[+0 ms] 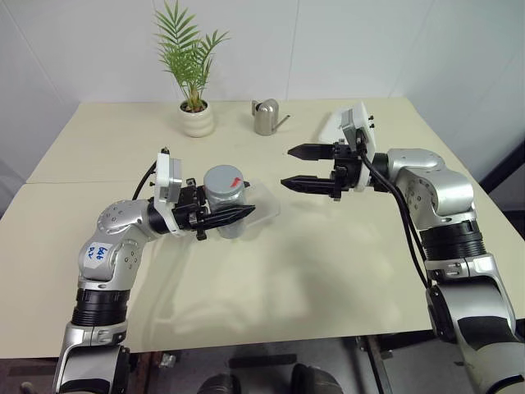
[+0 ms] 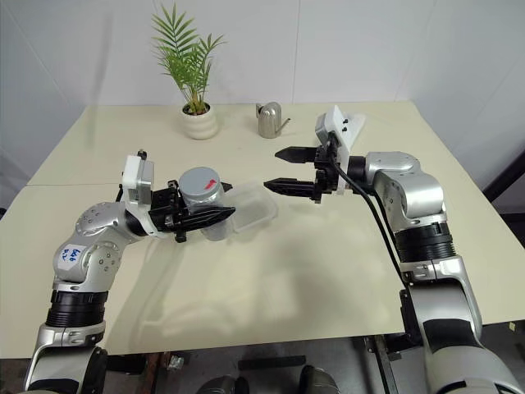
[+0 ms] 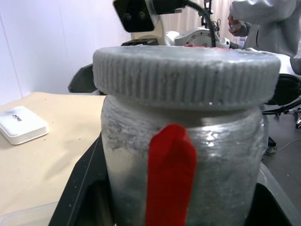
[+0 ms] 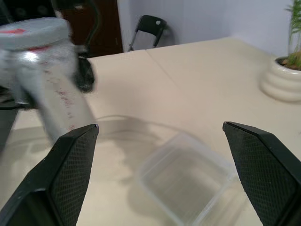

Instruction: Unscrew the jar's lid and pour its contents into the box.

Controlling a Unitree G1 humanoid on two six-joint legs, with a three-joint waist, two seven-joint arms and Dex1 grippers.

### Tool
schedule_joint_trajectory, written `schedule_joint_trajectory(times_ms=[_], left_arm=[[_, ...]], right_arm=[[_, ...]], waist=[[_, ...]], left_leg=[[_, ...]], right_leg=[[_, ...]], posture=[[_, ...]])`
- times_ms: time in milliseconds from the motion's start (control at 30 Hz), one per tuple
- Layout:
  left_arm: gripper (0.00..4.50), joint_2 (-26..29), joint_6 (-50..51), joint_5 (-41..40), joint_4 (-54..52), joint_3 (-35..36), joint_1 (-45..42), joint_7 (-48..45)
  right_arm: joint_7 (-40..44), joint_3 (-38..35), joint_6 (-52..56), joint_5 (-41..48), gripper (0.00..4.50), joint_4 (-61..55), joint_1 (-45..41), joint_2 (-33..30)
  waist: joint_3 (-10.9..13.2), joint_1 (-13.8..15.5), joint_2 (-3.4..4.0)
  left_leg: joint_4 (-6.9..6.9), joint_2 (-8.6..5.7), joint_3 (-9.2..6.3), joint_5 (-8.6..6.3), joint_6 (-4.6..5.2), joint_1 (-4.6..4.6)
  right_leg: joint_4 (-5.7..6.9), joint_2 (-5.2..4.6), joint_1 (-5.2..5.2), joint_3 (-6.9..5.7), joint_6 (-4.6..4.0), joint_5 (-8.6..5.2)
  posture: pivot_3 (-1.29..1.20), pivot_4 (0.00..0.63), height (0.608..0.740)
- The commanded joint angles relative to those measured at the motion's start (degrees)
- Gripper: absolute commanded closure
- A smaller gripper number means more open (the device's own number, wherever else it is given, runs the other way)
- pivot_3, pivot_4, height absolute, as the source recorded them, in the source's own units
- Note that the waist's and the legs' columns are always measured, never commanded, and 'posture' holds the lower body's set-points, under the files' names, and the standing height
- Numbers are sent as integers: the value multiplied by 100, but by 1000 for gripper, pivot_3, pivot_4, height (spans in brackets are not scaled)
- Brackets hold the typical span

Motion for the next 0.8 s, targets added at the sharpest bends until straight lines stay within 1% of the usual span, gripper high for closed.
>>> schedule_joint_trajectory(times_ms=[33,133,200,267,467,633,800], left_arm=[[2397,35,-116,-67,-99,48,-2,12],[2397,5,-125,-49,-80,11,-18,26],[2397,-20,-130,-20,-44,-35,-39,32],[2397,-1,-76,-20,-22,-73,-60,22],[2397,67,-5,-46,61,-161,-143,-99],[2397,76,-4,-69,50,-162,-155,-70],[2397,108,6,-64,35,-165,-133,-88]], right_arm=[[-199,-207,342,426,56,-706,-120,264],[-441,-215,630,637,56,-1086,-112,507],[-772,-105,856,711,56,-1393,-140,794],[-997,80,956,605,56,-1580,-161,979],[-1228,471,1089,558,56,-1921,-156,1419],[-1269,525,961,499,56,-1921,-210,1487],[-1403,607,862,226,56,-1688,-286,1493]], waist=[[0,-13,0],[0,3,0],[0,5,0],[0,7,0],[0,6,0],[0,9,0],[0,-5,0]], left_leg=[[0,1,-1,0,0,1],[1,6,-2,1,-2,3],[3,6,-3,1,-2,3],[4,6,-5,1,-2,3],[3,5,-5,1,-1,1],[4,2,-5,0,-1,0],[2,4,-5,0,-1,0]], right_leg=[[1,0,0,1,-1,1],[3,3,0,0,-3,2],[2,2,1,1,-5,3],[3,2,1,1,-5,3],[4,2,-2,2,-5,3],[3,2,-1,2,-5,3],[3,3,-3,2,-5,3]], posture=[[0,150,740],[0,150,740],[0,150,740],[0,150,740],[0,150,740],[0,150,740],[0,150,740]])
